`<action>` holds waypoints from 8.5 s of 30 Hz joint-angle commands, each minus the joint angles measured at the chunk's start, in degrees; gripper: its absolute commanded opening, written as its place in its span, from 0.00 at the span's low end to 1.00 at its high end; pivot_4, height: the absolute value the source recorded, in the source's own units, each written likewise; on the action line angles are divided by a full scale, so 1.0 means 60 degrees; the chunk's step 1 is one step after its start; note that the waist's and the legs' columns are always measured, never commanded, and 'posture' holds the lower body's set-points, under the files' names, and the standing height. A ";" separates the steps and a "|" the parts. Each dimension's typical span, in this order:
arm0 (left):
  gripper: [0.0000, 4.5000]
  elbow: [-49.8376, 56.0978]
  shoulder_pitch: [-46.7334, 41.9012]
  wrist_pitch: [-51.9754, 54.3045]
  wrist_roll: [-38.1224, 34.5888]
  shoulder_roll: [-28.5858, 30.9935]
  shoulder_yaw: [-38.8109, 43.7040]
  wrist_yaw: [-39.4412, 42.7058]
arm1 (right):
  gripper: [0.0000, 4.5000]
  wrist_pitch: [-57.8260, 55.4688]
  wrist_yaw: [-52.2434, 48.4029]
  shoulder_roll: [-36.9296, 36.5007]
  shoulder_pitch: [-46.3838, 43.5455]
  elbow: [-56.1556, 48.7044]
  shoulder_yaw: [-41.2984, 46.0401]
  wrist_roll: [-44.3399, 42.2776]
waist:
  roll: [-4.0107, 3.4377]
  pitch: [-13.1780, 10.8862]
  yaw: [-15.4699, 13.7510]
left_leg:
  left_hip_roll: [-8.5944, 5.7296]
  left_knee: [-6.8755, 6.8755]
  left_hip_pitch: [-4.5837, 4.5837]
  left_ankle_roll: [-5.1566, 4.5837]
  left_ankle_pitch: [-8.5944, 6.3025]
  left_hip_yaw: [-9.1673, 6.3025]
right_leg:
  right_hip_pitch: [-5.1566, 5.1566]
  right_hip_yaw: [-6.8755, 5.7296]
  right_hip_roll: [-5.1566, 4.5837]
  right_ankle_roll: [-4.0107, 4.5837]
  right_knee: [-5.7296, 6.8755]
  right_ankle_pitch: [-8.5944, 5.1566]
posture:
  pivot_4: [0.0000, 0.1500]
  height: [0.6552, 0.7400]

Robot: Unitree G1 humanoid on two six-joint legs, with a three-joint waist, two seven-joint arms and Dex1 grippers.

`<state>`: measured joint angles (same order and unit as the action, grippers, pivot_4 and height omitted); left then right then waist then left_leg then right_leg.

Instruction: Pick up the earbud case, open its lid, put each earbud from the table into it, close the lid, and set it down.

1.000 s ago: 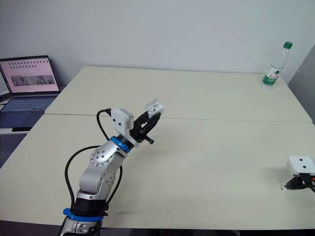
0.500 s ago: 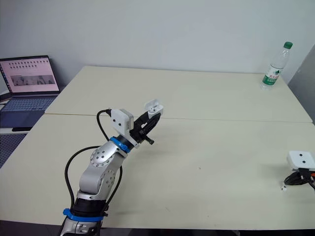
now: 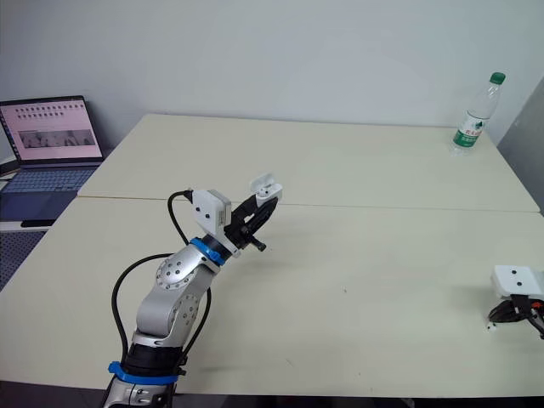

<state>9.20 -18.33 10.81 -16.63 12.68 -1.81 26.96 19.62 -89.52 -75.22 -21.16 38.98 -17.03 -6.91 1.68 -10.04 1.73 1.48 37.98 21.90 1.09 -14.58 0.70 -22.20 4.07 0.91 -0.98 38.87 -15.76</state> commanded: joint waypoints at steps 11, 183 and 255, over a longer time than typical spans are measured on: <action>0.17 0.0456 -0.0110 -0.0123 -0.0054 0.0038 0.0052 0.0049 | 0.01 0.0493 -0.0496 -0.0205 -0.0322 0.0571 -0.0027 0.0316 | 0.0000 0.0000 0.0001 | 0.0001 0.0000 -0.0001 0.0000 0.0000 0.0000 | 0.0000 0.0000 0.0000 0.0001 0.0000 0.0000 | 1.00 1.00; 0.17 0.0769 0.0238 0.0139 -0.0036 -0.0003 -0.0073 0.0029 | 0.63 0.5560 0.0175 0.0184 -0.1143 0.2616 0.0275 0.2162 | -0.0015 -0.0008 0.0010 | 0.0003 -0.0001 -0.0013 0.0000 0.0000 0.0004 | 0.0005 0.0000 -0.0004 0.0022 0.0010 -0.0015 | 1.00 1.00; 0.17 0.0282 -0.1073 0.0652 -0.0582 -0.0145 0.0168 0.0424 | 0.09 -0.7764 1.0539 1.1387 -0.3259 -0.7846 0.2283 -0.3055 | -0.0011 -0.0001 -0.0158 | 0.0000 0.0019 0.0195 0.0006 0.0001 -0.0073 | -0.0168 -0.0062 0.0003 0.0007 0.0027 -0.0001 | 1.00 1.00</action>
<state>9.04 -23.38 14.89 -19.22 12.00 -0.90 29.42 -29.22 -26.14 -7.01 -40.76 -7.88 -3.44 -26.11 1.62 -10.05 0.79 1.47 38.10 23.08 1.13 -14.57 0.28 -23.20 3.71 0.93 -0.94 39.03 -15.77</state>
